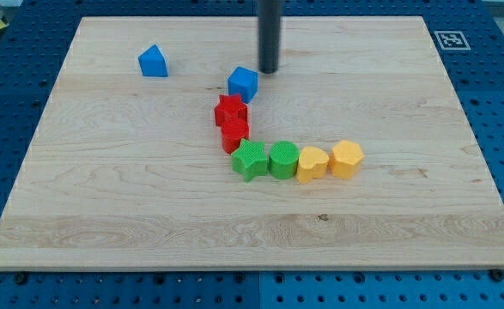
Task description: Slide blue cube a bit left
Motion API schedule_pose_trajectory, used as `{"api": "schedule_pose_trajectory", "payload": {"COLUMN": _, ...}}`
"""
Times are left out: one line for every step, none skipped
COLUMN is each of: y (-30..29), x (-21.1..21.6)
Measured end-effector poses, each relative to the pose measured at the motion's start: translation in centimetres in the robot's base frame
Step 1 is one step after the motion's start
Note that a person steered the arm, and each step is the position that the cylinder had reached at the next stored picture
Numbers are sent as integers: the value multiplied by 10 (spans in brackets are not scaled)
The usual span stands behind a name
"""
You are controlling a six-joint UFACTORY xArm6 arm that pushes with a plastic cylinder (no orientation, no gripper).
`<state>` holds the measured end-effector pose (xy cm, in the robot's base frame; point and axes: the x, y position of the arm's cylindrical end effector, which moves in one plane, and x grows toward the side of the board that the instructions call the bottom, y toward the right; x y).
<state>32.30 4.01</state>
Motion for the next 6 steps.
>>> {"api": "schedule_pose_trajectory", "payload": {"y": 17, "x": 14}}
{"api": "schedule_pose_trajectory", "payload": {"y": 31, "x": 32}}
{"api": "schedule_pose_trajectory", "payload": {"y": 32, "x": 40}}
{"api": "schedule_pose_trajectory", "payload": {"y": 2, "x": 40}}
{"api": "schedule_pose_trajectory", "payload": {"y": -34, "x": 40}}
{"api": "schedule_pose_trajectory", "payload": {"y": -40, "x": 40}}
